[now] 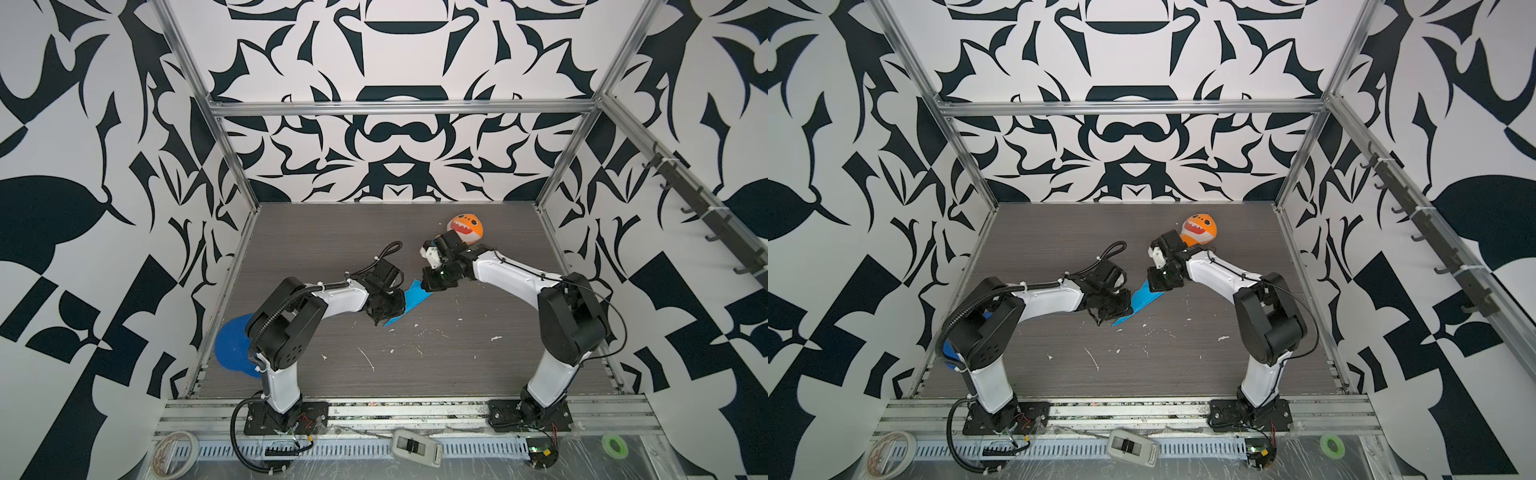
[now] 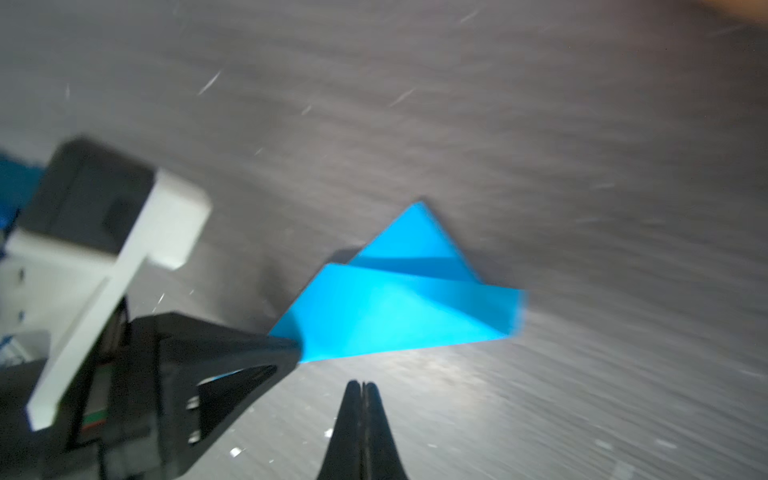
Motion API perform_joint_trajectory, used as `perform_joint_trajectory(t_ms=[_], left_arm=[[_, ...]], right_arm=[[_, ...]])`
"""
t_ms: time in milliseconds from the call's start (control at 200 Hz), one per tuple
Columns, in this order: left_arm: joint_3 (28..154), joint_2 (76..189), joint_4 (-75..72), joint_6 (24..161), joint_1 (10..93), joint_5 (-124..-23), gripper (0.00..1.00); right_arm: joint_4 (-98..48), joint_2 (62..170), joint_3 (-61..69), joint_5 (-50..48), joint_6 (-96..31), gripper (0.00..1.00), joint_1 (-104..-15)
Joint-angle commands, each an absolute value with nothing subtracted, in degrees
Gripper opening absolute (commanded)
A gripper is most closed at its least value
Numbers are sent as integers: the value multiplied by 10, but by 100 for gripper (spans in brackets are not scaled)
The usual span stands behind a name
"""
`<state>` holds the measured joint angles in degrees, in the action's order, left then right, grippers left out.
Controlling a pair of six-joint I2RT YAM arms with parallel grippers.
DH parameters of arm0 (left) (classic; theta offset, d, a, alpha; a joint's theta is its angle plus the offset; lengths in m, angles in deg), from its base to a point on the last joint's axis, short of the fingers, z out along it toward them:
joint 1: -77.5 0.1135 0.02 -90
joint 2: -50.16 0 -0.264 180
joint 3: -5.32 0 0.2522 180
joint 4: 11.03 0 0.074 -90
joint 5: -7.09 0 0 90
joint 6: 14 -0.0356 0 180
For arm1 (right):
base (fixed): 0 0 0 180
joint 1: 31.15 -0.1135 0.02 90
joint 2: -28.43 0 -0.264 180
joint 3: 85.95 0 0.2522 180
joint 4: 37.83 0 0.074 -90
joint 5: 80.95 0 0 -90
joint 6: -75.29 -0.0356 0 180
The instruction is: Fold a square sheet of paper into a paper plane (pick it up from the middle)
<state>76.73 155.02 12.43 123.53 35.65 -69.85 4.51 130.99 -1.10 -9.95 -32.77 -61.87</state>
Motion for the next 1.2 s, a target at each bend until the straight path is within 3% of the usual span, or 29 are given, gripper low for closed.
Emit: perform_joint_trajectory(t_ms=[0,370,1195], left_arm=[[757,1578,172,1229,356,-718,2],[748,1573,162,1234,356,-717,0],[746,1576,169,1235,356,-719,0]], right_arm=[[43,1330,12,-132,-331,0,-642],[35,1380,16,-172,-327,0,-650],[93,1410,15,-61,-334,0,-603]])
